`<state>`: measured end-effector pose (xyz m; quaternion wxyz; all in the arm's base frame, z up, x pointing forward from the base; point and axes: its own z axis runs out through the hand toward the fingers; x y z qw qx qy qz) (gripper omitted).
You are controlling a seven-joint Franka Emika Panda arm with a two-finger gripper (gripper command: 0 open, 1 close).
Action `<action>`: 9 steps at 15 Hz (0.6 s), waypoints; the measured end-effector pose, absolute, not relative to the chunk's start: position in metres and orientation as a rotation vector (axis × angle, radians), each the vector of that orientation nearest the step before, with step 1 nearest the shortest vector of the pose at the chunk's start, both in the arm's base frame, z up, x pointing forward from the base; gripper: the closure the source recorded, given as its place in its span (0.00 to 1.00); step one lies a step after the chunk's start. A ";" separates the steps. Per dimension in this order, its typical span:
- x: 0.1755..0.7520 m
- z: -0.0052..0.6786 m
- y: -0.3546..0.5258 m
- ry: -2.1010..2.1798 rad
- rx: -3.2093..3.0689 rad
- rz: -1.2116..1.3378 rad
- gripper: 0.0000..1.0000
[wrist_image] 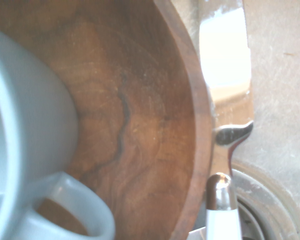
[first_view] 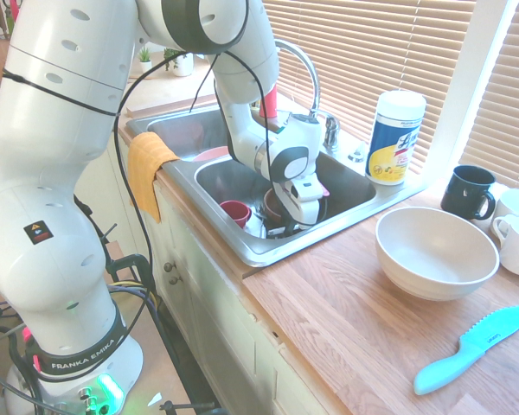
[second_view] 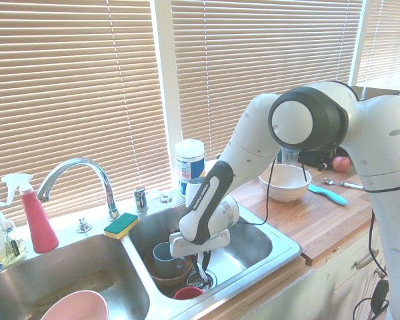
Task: Put the knife into the sink
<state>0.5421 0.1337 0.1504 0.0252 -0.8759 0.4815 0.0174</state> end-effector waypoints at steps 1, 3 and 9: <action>0.542 0.152 0.134 1.486 -2.709 0.052 0.00; 0.542 0.153 0.132 1.488 -2.714 0.057 0.00; 0.540 0.203 0.130 1.380 -2.745 -0.009 0.00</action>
